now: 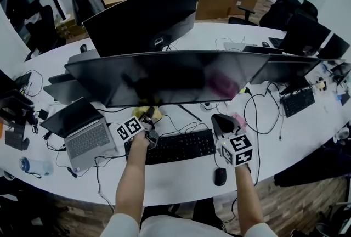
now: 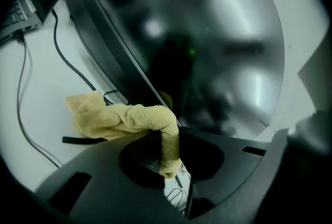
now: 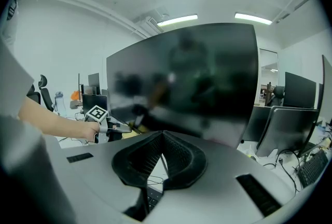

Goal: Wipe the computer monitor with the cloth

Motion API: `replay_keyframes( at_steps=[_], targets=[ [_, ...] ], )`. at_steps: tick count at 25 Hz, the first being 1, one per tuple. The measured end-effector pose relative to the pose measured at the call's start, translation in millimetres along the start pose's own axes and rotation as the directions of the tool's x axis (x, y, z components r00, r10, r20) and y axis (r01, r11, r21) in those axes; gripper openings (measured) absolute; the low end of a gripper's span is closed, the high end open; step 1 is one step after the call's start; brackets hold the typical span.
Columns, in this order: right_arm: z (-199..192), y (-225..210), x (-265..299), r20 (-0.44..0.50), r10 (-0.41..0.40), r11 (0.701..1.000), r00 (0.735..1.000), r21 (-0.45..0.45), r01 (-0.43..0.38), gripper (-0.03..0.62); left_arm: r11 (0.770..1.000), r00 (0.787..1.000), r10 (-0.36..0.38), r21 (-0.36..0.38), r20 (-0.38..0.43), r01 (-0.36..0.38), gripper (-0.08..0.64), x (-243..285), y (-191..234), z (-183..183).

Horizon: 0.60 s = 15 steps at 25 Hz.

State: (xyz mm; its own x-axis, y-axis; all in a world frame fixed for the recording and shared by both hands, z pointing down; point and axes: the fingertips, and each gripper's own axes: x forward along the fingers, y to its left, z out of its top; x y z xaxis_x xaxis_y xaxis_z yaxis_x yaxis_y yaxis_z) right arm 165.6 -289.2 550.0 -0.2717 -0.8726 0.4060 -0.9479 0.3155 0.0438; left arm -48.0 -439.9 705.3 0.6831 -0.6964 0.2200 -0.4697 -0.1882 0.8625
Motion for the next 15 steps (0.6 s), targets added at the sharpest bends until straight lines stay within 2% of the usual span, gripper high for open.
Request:
replay_keyframes(
  at_steps=[15],
  targets=[
    [-22.9,-73.9,-51.3,-0.006,-0.029,0.999,1.000,0.023,0.029,0.026,0.999,0.999,-0.038,-0.026,-0.029,0.037,0.067,55.5,-54.7,-71.8]
  ],
)
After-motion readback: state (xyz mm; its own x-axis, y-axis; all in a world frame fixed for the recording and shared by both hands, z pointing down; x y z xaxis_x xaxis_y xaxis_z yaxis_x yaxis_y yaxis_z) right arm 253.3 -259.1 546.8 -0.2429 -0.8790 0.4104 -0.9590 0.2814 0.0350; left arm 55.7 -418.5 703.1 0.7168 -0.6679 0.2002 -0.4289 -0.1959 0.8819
